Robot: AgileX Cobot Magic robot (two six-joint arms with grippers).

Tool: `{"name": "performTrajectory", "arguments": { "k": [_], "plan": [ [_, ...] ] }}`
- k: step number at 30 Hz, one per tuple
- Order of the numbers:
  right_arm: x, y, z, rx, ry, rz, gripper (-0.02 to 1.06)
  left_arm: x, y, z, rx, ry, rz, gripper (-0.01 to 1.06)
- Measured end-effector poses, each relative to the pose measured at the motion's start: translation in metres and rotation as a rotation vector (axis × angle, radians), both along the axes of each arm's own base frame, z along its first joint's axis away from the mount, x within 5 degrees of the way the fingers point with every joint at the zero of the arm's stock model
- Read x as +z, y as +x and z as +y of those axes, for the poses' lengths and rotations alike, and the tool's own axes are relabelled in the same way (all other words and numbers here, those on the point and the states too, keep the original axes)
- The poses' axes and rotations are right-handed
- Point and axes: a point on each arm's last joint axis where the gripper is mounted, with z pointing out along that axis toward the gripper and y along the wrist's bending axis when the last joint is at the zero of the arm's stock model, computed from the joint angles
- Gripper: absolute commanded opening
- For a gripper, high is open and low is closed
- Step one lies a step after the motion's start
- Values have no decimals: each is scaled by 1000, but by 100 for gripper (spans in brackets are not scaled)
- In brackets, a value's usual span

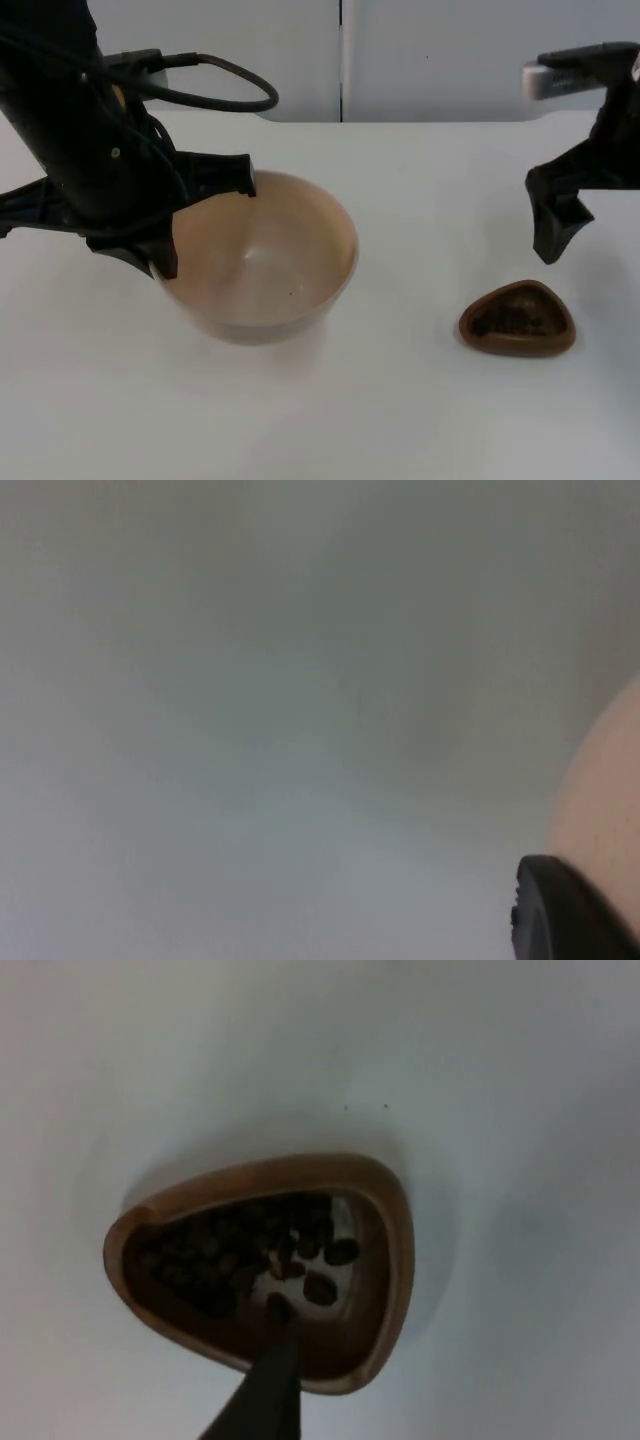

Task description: Pick up the bowl with the left hand and pour the coffee beans from the cup into the bowl with the right hand.

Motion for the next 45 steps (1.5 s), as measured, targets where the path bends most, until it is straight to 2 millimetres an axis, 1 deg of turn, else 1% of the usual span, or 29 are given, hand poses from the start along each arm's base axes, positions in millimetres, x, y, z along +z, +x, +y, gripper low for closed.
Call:
{"name": "performTrajectory", "arguments": {
  "k": [2, 5, 7, 10, 11, 13, 18, 22, 27, 30, 33, 34, 37, 38, 39, 42, 43, 45],
  "plan": [
    [-2, 3, 1, -2, -1, 0, 96, 0, 0, 0, 0, -1, -1, 0],
    [-14, 10, 4, 1, -6, 7, 93, -1, 0, 0, 0, 1, 3, 0],
    [-18, 11, 4, 1, -8, 13, 89, -4, 1, 0, 0, 3, 6, 0],
    [-30, 13, 5, 2, -15, 31, 87, -10, 2, -1, 0, 11, 23, 0],
    [-30, 13, 5, 2, -15, 31, 86, -10, 2, -1, 0, 11, 23, 0],
    [-40, 16, 6, 3, -16, 36, 86, -13, 2, -1, 0, 15, 32, 0],
    [-47, 18, 7, 8, -5, 8, 82, -14, 3, -1, 0, 15, 33, 0],
    [-54, 15, 6, 9, 2, -3, 82, -14, 3, -1, 0, 14, 31, 0],
    [-71, 4, 2, 12, 6, -4, 82, -14, 3, -1, -4, 18, 27, 0],
    [-74, 3, 1, 17, 6, -9, 81, -14, 3, -1, -4, 17, 25, 0],
    [-74, 3, 2, 21, 7, -22, 75, -14, 4, -1, -4, 16, 23, 0],
    [-74, 4, 2, 22, 11, -32, 75, -14, 4, -1, -4, 16, 23, 0],
    [-74, 5, 2, 26, 10, -39, 61, -14, 4, -1, -4, 16, 23, 0],
    [-74, 5, 2, 24, 11, -41, 61, -14, 4, -1, -4, 16, 23, 0],
    [-74, 5, 2, 23, 11, -44, 52, -14, 4, -1, -4, 16, 23, 0],
    [-74, 6, 2, 22, 12, -46, 36, -14, 4, -1, -4, 16, 23, 0],
    [-74, 6, 2, 20, 12, -46, 36, -14, 4, -1, -4, 16, 23, 0],
    [-74, 6, 2, 20, 13, -47, 27, -14, 4, -1, -4, 16, 23, 0]
  ]
}}
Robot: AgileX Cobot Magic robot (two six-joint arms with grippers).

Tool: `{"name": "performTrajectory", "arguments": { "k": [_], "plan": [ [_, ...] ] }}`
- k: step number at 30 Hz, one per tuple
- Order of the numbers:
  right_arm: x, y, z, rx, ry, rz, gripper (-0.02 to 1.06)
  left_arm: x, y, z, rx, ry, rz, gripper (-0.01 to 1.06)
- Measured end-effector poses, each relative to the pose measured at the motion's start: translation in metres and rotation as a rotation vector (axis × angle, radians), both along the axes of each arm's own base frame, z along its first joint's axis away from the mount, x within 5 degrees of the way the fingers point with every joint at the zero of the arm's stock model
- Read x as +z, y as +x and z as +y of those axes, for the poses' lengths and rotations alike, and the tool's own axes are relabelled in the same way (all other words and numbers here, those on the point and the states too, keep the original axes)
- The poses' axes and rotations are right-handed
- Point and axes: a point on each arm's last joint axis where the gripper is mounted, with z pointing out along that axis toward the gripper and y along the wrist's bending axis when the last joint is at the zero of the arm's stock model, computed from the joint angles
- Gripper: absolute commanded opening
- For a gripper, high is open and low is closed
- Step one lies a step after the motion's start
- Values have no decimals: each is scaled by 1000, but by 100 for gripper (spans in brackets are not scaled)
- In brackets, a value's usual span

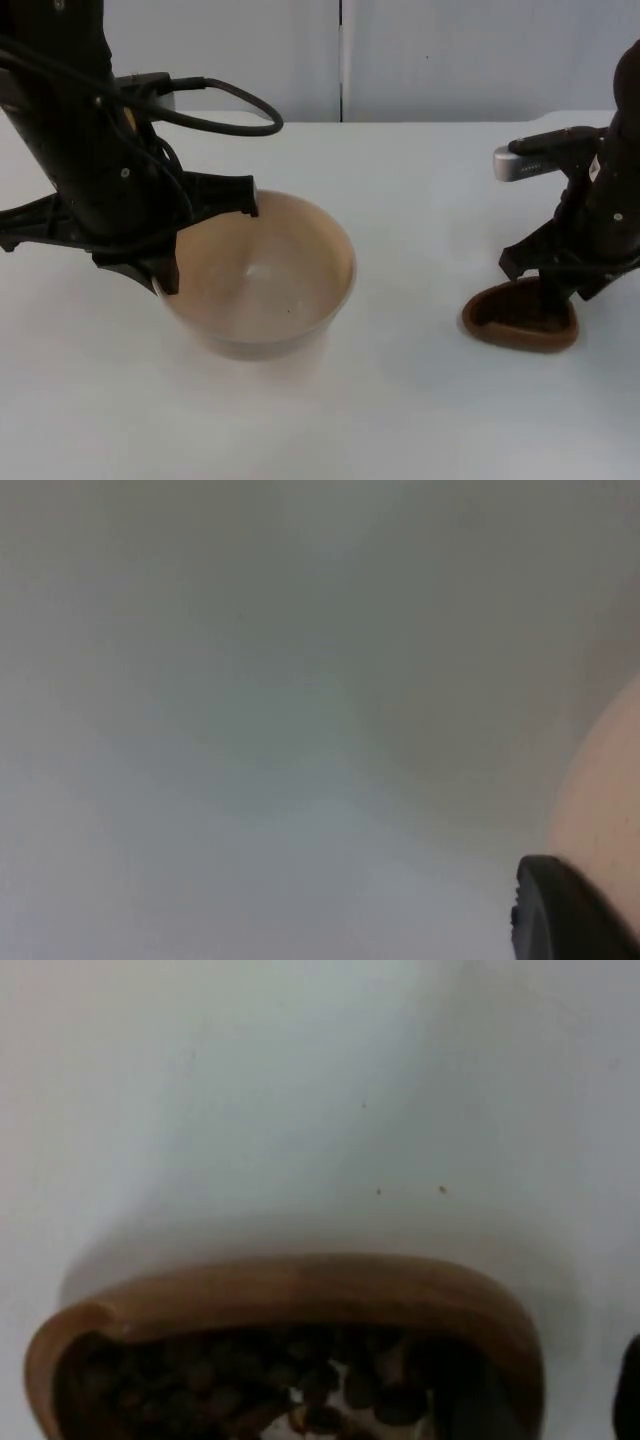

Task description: Pick up the bowl with the left hand and pour the coffee beans from the cup into the bowl with the right hand.

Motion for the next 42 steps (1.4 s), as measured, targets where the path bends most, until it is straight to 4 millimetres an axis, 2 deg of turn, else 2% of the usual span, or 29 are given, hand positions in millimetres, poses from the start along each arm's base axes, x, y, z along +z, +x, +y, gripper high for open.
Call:
{"name": "performTrajectory", "arguments": {
  "k": [2, 3, 6, 17, 22, 23, 26, 27, 31, 32, 35, 36, 40, 42],
  "plan": [
    [0, 0, 0, -2, 0, 0, 14, 0, 0, 0, 0, 0, 0, 0],
    [0, 0, 0, -2, 0, 0, 14, 0, 0, 0, 0, 0, 0, 0],
    [0, 0, 0, -2, 0, 0, 0, 0, 0, 0, 0, 0, 0, 0],
    [4, -1, -1, 6, -3, -2, 0, -1, -3, 2, -6, 24, 32, 0],
    [39, -4, -4, 10, -20, -12, 0, -1, -3, 3, -3, 38, 39, 0],
    [39, -4, -4, 10, -20, -12, 0, -1, -3, 3, -3, 38, 39, 0],
    [66, -4, -5, 20, -48, 8, 0, -1, -3, 3, -1, 34, 31, 0],
    [66, -4, -5, 20, -48, 8, 0, -1, -3, 3, -1, 34, 31, 0],
    [104, 3, 0, 37, -97, 5, 0, -1, -3, 3, 2, 32, 32, 0],
    [104, 3, 0, 37, -97, 5, 0, -1, -3, 3, 2, 32, 32, 0],
    [127, 3, 15, 93, -157, -27, 0, 0, -2, 3, 2, 31, 29, 0],
    [127, 3, 15, 93, -157, -27, 0, 0, -2, 3, 2, 31, 29, 0],
    [159, -3, 50, 177, -173, -102, 0, 5, 1, 1, 2, 26, 18, 0],
    [164, -5, 57, 193, -174, -115, 0, 6, 2, 1, 2, 24, 14, 0]
  ]
}}
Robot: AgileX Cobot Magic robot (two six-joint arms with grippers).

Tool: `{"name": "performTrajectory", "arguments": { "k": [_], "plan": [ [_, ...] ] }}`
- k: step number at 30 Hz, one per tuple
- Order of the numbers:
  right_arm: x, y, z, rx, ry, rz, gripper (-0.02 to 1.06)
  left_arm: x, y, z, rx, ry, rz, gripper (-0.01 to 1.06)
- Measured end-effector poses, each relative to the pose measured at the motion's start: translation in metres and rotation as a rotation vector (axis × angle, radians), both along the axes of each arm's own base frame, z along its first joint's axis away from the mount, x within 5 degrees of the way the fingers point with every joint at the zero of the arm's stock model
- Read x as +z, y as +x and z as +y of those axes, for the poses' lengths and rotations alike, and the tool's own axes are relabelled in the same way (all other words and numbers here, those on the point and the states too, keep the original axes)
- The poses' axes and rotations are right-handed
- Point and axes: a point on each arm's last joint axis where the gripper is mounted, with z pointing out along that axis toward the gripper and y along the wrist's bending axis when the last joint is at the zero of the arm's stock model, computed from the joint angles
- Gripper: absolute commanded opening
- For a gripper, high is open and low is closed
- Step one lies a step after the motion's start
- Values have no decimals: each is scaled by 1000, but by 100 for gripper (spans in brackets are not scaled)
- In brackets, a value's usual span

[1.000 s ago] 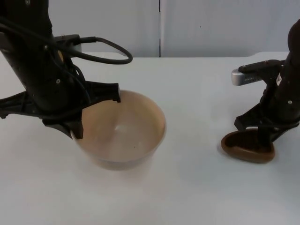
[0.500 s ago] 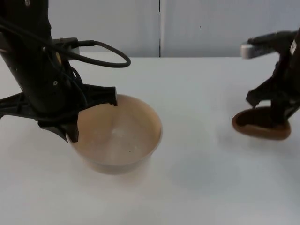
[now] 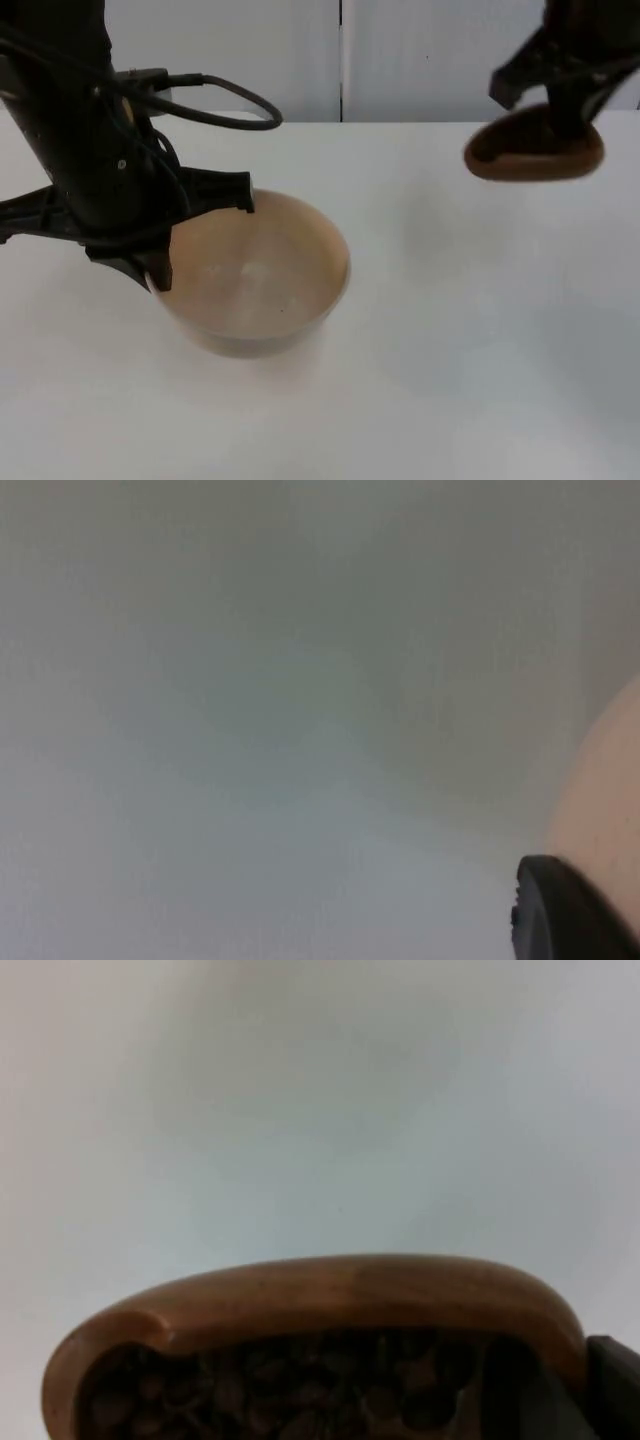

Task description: Pick up the bowl with the left hand and pour the coffee beans from the cup into the bowl with the right hand.

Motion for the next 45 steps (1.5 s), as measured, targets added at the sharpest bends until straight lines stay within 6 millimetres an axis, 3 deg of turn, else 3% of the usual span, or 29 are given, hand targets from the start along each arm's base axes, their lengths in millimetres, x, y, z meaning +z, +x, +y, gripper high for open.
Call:
{"name": "performTrajectory", "arguments": {
  "k": [10, 20, 28, 35, 45],
  "plan": [
    [41, -12, 39, 107, 34, -107, 0, 1, 0, 0, 4, -1, 5, 0],
    [56, -27, 64, 199, -14, -188, 0, 1, 0, -1, 9, -7, 9, 0],
    [59, -36, 78, 247, -18, -218, 0, 1, 0, -1, 9, -7, 9, 0],
    [62, -50, 106, 361, -41, -329, 0, 1, 0, -1, 9, -7, 9, 0],
    [41, -51, 135, 490, -197, -433, 0, 1, 0, -1, 9, -7, 9, 0]
  ]
}}
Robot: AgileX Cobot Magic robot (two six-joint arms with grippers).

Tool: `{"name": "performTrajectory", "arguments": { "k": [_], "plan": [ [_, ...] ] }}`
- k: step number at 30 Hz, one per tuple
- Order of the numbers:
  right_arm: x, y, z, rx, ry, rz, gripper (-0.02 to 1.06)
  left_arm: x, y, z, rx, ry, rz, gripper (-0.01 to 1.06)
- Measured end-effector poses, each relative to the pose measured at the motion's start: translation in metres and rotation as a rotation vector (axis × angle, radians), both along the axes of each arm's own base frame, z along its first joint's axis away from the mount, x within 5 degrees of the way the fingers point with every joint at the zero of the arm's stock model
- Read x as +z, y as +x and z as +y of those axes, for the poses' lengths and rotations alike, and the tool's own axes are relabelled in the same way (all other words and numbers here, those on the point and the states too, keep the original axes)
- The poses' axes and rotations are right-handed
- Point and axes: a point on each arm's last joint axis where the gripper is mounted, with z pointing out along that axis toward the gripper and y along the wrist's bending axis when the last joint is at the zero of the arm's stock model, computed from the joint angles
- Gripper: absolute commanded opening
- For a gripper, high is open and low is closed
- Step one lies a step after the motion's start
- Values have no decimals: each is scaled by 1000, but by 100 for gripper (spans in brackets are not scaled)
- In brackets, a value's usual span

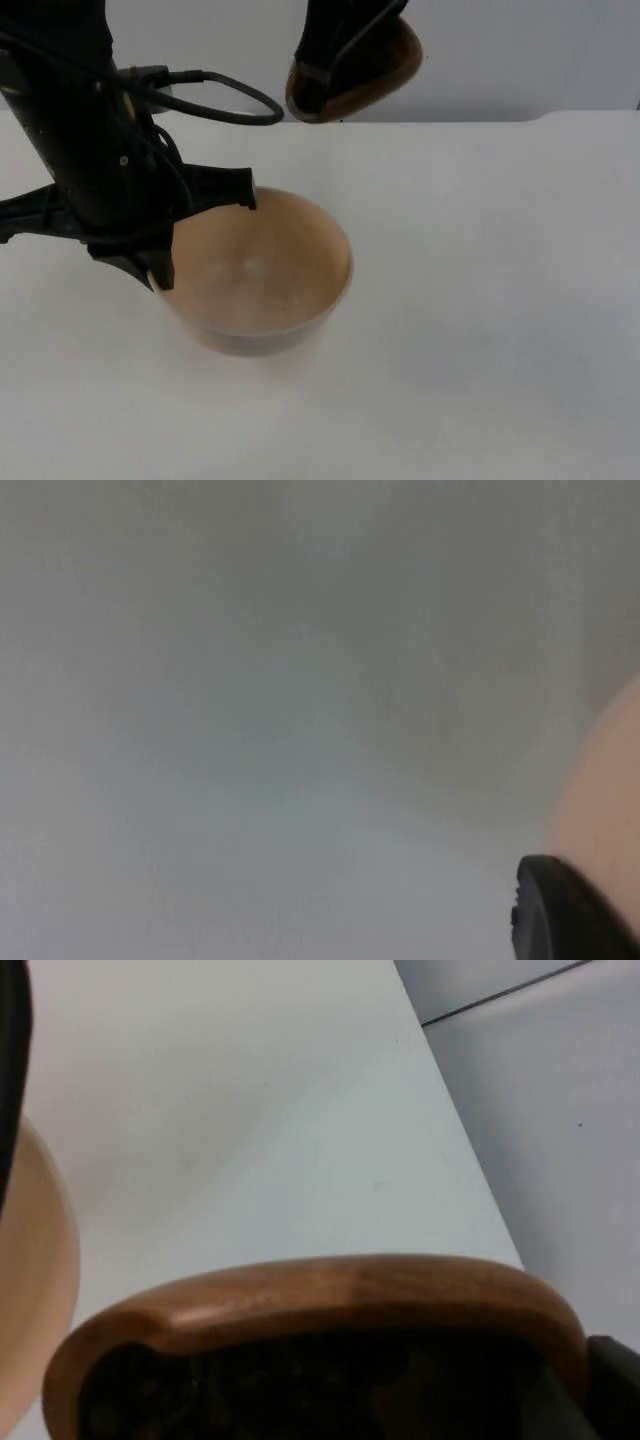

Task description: Pick up the bowl with the left hand and pour the coffee beans from the cup into the bowl with the right hand.

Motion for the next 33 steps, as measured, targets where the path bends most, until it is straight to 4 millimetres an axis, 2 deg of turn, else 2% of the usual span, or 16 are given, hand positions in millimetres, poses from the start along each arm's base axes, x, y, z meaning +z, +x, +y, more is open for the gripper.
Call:
{"name": "performTrajectory", "arguments": {
  "k": [8, 18, 33],
  "plan": [
    [4, 4, 7, 52, 1, -82, 0, 0, 0, 0, 0, -1, -2, 0],
    [16, -11, 25, 146, -115, -246, 0, 0, 0, 0, 4, -6, 1, 0],
    [22, -24, 34, 215, -249, -352, 0, 0, 0, 0, 4, -6, -1, 0]
  ]
}}
